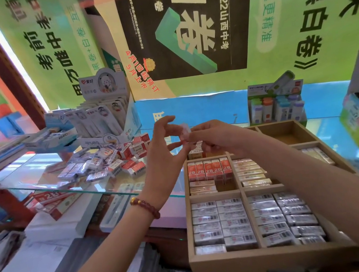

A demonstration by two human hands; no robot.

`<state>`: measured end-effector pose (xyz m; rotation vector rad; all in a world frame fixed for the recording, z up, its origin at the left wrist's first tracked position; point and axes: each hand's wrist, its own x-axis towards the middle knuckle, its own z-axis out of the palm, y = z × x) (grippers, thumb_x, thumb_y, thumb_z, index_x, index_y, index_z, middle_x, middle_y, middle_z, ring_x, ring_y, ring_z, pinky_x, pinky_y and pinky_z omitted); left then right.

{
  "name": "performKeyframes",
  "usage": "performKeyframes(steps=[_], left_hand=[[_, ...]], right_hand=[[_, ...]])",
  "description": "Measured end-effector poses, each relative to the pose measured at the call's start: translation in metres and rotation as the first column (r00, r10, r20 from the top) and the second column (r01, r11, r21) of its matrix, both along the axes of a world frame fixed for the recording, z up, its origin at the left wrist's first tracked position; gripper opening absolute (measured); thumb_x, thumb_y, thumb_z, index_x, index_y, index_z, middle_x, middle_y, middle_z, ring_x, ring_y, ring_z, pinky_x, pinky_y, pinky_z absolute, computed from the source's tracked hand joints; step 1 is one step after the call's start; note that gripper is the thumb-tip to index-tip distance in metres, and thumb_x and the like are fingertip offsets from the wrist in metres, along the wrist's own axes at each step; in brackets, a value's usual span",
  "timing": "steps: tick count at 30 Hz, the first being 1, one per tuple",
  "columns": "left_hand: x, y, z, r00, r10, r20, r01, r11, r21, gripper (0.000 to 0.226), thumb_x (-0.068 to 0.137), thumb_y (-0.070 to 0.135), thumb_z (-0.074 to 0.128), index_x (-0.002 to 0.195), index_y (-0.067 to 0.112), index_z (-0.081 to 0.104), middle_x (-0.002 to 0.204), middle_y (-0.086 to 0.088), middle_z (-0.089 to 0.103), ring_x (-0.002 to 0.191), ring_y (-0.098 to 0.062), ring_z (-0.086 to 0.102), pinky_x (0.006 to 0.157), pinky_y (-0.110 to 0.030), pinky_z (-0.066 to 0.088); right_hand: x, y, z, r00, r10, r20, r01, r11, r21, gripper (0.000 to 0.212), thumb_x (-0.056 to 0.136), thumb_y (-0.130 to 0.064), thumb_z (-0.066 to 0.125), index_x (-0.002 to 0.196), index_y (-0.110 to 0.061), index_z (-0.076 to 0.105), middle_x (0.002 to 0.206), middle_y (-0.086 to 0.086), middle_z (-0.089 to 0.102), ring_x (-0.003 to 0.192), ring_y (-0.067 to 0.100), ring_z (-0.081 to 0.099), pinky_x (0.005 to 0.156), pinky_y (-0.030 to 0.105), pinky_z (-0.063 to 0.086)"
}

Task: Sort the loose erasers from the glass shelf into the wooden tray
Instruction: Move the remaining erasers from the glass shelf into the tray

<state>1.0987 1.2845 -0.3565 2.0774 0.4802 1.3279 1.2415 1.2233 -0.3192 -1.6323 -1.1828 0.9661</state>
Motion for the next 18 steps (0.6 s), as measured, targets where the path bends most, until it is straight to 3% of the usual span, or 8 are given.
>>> performKeyframes(steps=[1,3,5,6,8,11,14,18], left_hand=[[0.001,0.000,0.000,1.000,-0.001,0.007,0.001,1.000,-0.010,0.058,0.077,0.007,0.075,0.119,0.025,0.039,0.112,0.004,0.052,0.100,-0.004,0.056,0.079,-0.015,0.052],[0.002,0.001,-0.002,0.999,0.039,-0.008,-0.039,0.999,-0.001,0.053,0.081,0.006,0.070,0.119,0.024,0.038,0.122,0.000,0.045,0.100,-0.003,0.054,0.079,-0.014,0.051],[0.002,0.004,-0.007,0.995,0.085,-0.048,-0.085,0.996,-0.010,0.045,0.084,0.004,0.062,0.120,0.020,0.039,0.125,-0.002,0.043,0.102,-0.003,0.052,0.082,-0.018,0.050],[0.001,0.005,-0.010,0.992,0.098,-0.077,-0.101,0.995,-0.024,0.043,0.085,0.003,0.059,0.121,0.017,0.040,0.124,-0.003,0.042,0.102,-0.004,0.051,0.083,-0.021,0.050],[0.001,0.007,-0.014,0.984,0.116,-0.134,-0.123,0.992,-0.043,0.042,0.085,0.003,0.057,0.123,0.013,0.042,0.121,0.000,0.042,0.101,-0.001,0.049,0.085,-0.024,0.049],[0.000,0.009,-0.018,0.977,0.135,-0.167,-0.144,0.989,-0.040,0.042,0.085,0.004,0.058,0.123,0.014,0.043,0.118,0.003,0.042,0.098,0.002,0.048,0.084,-0.023,0.046],[0.000,0.011,-0.019,0.974,0.149,-0.172,-0.159,0.986,-0.044,0.041,0.084,0.003,0.058,0.119,0.018,0.043,0.117,0.004,0.042,0.100,-0.005,0.049,0.085,-0.026,0.047],[-0.001,0.012,-0.020,0.969,0.156,-0.190,-0.168,0.985,-0.049,0.040,0.083,0.003,0.059,0.119,0.016,0.045,0.114,0.006,0.040,0.101,-0.010,0.050,0.086,-0.033,0.049]], right_hand=[[0.002,0.001,-0.001,0.998,-0.030,0.053,0.030,1.000,0.003,0.028,0.088,-0.032,0.064,0.101,-0.008,0.069,0.056,-0.008,0.056,0.048,0.007,0.040,0.045,0.015,0.034],[0.008,0.004,-0.005,0.932,-0.060,0.359,0.062,0.998,0.006,0.027,0.085,-0.033,0.067,0.099,-0.009,0.069,0.071,-0.001,0.064,0.058,0.010,0.049,0.056,0.023,0.042],[0.013,0.004,-0.010,0.723,-0.003,0.691,0.032,0.999,-0.029,0.027,0.084,-0.038,0.064,0.098,-0.016,0.069,0.084,-0.001,0.067,0.072,0.012,0.056,0.068,0.030,0.048],[0.013,0.003,-0.011,0.633,0.027,0.774,0.020,0.999,-0.051,0.025,0.084,-0.040,0.061,0.099,-0.020,0.068,0.084,-0.004,0.064,0.075,0.013,0.057,0.068,0.031,0.048],[0.012,0.002,-0.012,0.529,0.065,0.846,-0.003,0.997,-0.075,0.024,0.086,-0.040,0.059,0.102,-0.024,0.065,0.080,-0.010,0.053,0.079,0.014,0.053,0.062,0.029,0.042],[0.012,0.005,-0.015,0.395,0.087,0.915,-0.022,0.996,-0.085,0.035,0.088,-0.042,0.059,0.121,-0.029,0.059,0.089,-0.011,0.044,0.084,0.012,0.046,0.065,0.028,0.033],[0.014,0.006,-0.017,0.384,0.103,0.918,-0.035,0.995,-0.097,0.037,0.093,-0.042,0.053,0.128,-0.031,0.056,0.107,-0.005,0.054,0.096,0.015,0.054,0.070,0.028,0.035],[0.017,0.005,-0.020,0.463,0.104,0.880,-0.042,0.995,-0.095,0.032,0.093,-0.032,0.057,0.125,-0.029,0.059,0.120,-0.006,0.060,0.106,0.013,0.056,0.080,0.028,0.046]])
